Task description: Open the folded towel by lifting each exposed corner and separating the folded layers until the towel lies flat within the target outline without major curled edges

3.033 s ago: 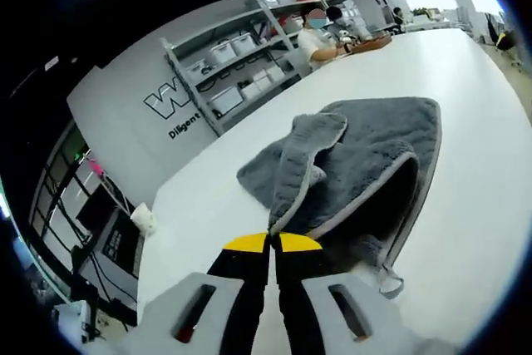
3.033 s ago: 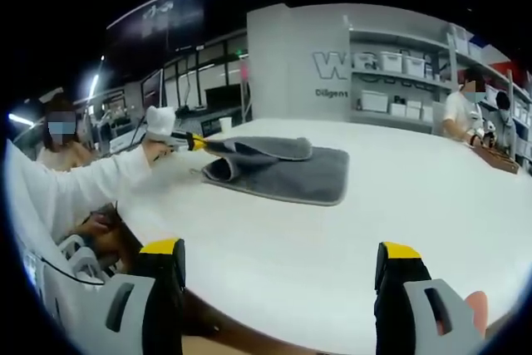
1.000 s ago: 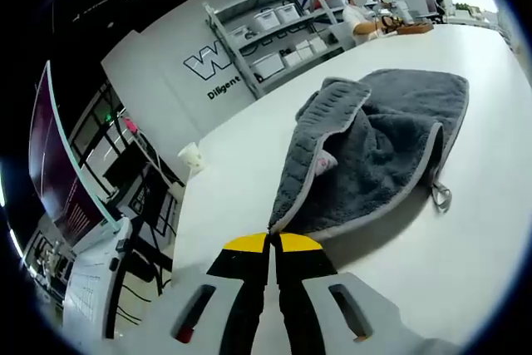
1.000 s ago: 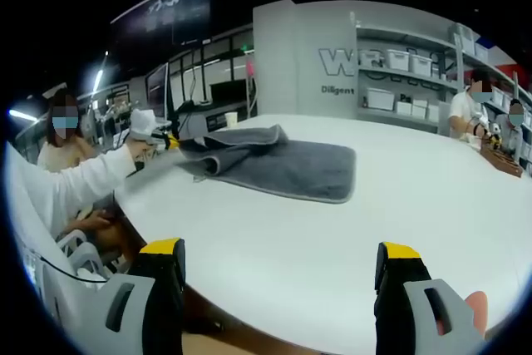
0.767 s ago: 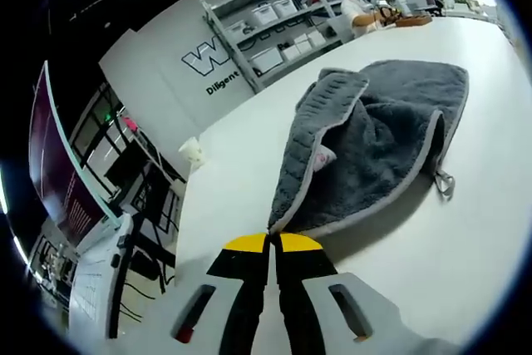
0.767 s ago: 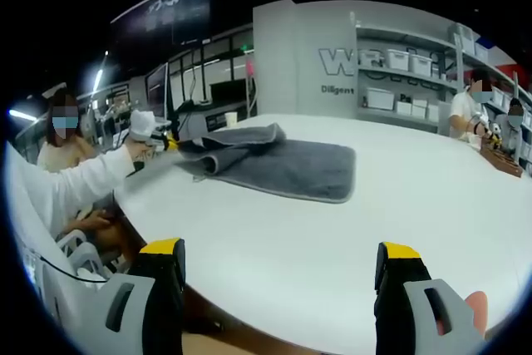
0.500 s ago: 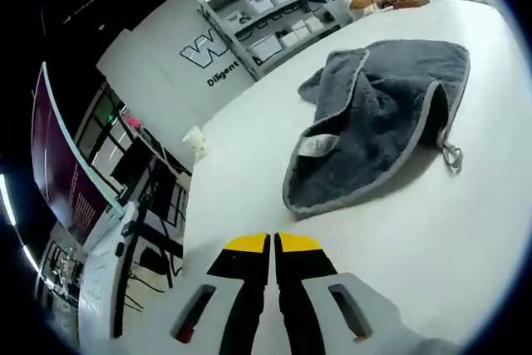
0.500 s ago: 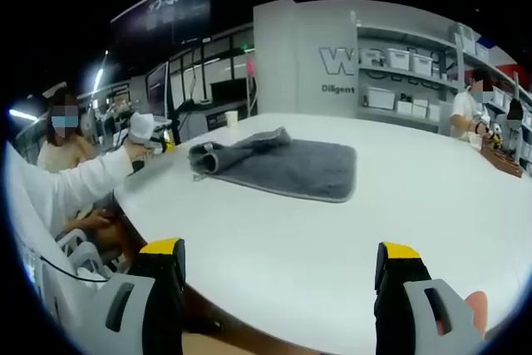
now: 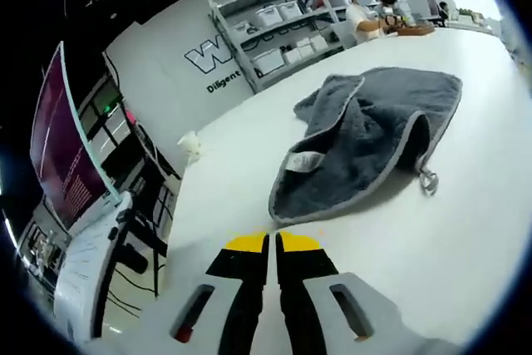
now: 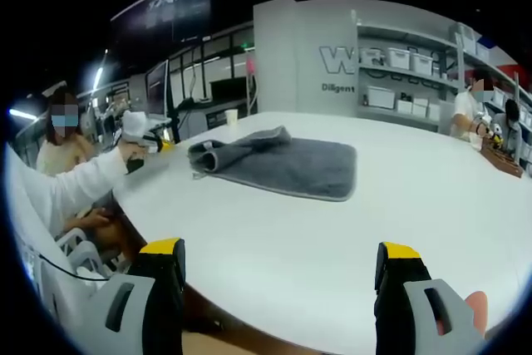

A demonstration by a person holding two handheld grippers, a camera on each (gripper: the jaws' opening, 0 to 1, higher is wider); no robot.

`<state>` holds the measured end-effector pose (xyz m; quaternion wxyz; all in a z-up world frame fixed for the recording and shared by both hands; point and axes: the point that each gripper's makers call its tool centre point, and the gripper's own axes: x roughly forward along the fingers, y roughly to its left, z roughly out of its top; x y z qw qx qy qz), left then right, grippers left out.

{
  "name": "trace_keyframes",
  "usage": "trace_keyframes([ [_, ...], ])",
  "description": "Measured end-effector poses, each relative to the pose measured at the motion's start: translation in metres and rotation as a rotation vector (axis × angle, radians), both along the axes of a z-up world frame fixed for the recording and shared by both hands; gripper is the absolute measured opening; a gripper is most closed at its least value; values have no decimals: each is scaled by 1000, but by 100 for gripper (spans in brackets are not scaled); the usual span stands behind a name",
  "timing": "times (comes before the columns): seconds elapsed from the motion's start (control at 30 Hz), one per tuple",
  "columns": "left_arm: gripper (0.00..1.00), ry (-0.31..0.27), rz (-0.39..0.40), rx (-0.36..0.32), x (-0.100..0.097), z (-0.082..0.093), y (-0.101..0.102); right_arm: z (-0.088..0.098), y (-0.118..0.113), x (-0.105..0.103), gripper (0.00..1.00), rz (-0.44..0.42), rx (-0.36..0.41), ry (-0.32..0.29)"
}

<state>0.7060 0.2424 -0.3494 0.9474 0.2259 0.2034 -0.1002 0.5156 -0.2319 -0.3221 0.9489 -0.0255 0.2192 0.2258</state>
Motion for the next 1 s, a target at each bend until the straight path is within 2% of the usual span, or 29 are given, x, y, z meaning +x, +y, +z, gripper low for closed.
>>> trace_keyframes([
  [0.27,13,-54,-104,-182,-32,15,-50,-1,1,1,95,4,-2,4],
  [0.33,14,-53,-123,-217,-39,17,-62,-2,1,1,95,4,-3,5],
  [0.43,16,-53,-160,-237,-45,19,-75,-2,1,1,95,5,-5,7],
  [0.63,29,-46,-226,-296,-60,28,-108,-1,1,0,95,4,-5,3],
  [0.77,34,-26,-236,-308,-72,29,-118,-1,-1,1,95,-1,-5,6],
  [0.9,46,-16,-230,-358,-88,30,-126,-1,-2,1,95,-4,-2,5],
  [1.0,56,-17,-220,-366,-95,30,-127,-3,-1,2,95,-3,-3,9],
])
